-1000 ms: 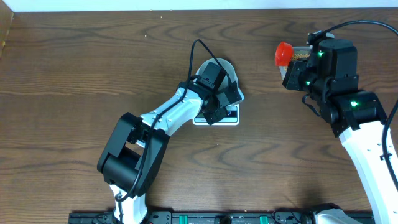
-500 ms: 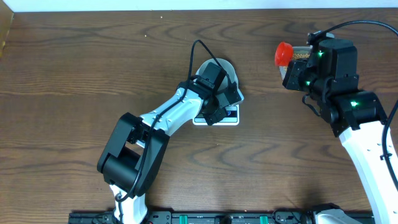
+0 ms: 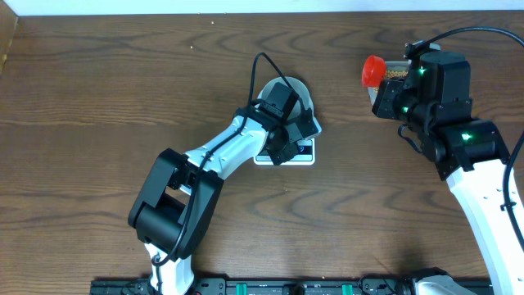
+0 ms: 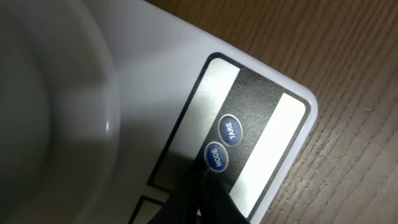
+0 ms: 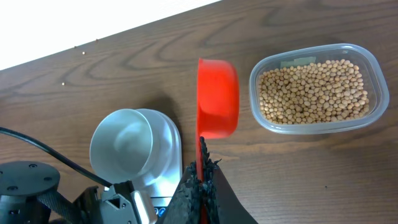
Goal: Scoop item into bowl and weigh 50g on scale
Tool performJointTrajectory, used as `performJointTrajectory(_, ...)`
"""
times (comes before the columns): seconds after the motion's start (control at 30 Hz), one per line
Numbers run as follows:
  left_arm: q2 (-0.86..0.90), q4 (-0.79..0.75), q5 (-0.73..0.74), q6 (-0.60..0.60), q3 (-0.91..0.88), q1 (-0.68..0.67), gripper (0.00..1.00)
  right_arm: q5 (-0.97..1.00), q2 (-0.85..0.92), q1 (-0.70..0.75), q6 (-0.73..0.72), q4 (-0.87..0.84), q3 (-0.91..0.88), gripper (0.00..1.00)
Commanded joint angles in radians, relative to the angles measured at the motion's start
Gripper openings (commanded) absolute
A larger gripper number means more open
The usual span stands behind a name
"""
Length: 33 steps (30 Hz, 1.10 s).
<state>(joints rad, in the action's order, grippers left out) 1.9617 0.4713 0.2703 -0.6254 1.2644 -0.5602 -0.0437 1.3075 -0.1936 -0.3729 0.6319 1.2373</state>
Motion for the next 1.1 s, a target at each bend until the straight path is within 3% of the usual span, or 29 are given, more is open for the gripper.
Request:
performJointTrajectory(0.0, 0.058, 0.015, -0.054, -0.009, -0.016, -0.006, 0.07, 0.019, 0.0, 0.005, 0.014, 0.004, 0.025, 0.01)
performJointTrajectory(1.07, 0.077, 0.001, -0.054, -0.005, -0.017, -0.006, 0.07, 0.019, 0.0, 0.005, 0.014, 0.01, 0.025, 0.01)
